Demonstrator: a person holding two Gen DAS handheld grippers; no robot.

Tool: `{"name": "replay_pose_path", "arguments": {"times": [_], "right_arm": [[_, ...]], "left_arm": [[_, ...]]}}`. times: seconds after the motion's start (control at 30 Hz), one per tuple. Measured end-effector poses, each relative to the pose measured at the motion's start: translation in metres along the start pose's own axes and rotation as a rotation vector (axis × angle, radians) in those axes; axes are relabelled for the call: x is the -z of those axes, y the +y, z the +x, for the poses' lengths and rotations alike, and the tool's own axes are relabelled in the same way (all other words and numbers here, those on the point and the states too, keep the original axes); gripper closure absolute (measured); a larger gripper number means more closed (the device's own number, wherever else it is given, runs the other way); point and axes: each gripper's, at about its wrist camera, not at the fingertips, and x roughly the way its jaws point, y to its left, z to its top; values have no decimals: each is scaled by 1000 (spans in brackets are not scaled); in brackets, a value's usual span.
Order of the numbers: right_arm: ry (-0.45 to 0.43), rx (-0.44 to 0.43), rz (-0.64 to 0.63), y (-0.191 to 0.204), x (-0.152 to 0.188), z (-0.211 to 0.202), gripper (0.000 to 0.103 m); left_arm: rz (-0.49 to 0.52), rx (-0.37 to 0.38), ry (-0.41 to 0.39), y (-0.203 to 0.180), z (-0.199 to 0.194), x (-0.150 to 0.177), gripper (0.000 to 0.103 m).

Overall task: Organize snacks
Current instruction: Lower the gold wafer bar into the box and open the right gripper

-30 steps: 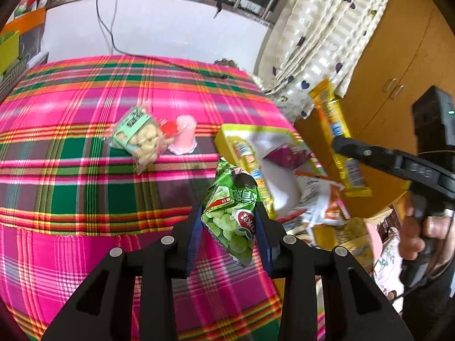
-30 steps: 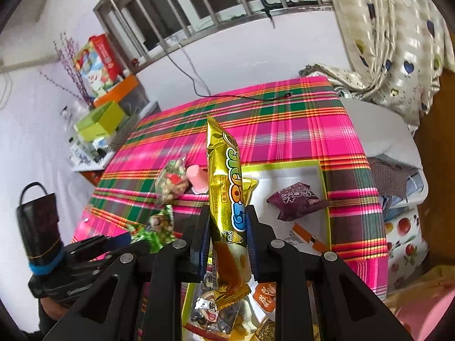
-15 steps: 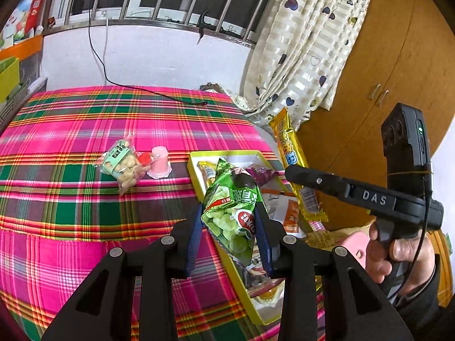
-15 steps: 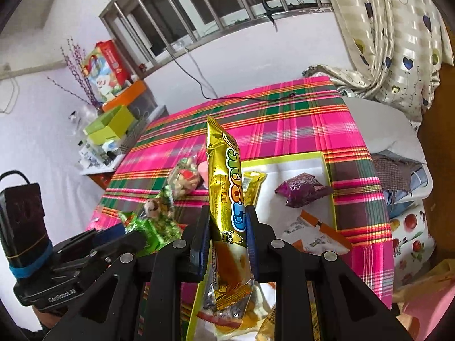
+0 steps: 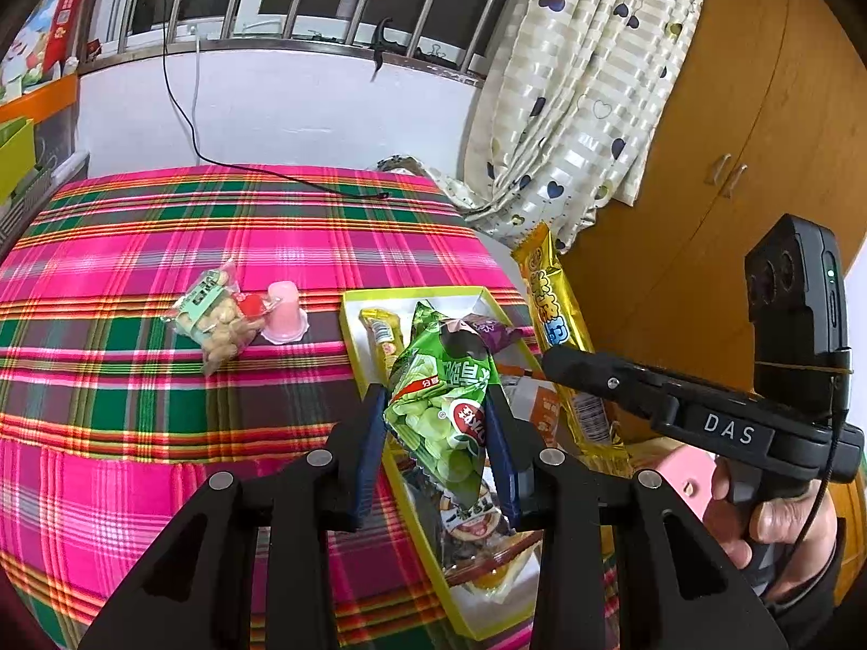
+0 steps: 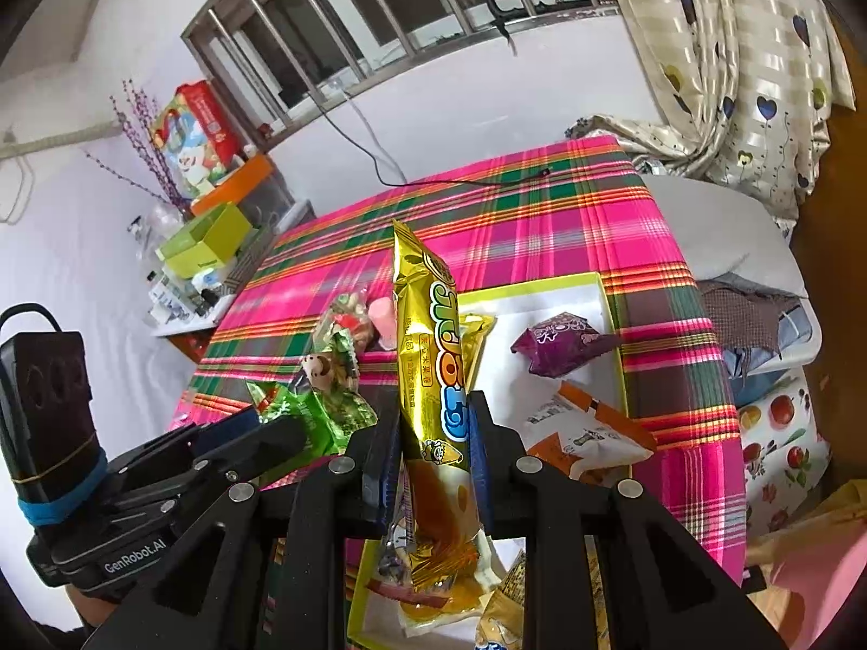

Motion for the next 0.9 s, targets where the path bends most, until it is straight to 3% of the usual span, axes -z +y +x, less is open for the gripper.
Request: {"name": "replay_pose_path", "arguments": {"times": [0.43,0.9], "right_arm": [[54,35,18,-5,-21,47,83],[189,161,58,-19,-30,111,82]], "left_arm": [[-56,-15,14,25,15,-4,67],[-112,-23,1,54,12,-5,66]]}}
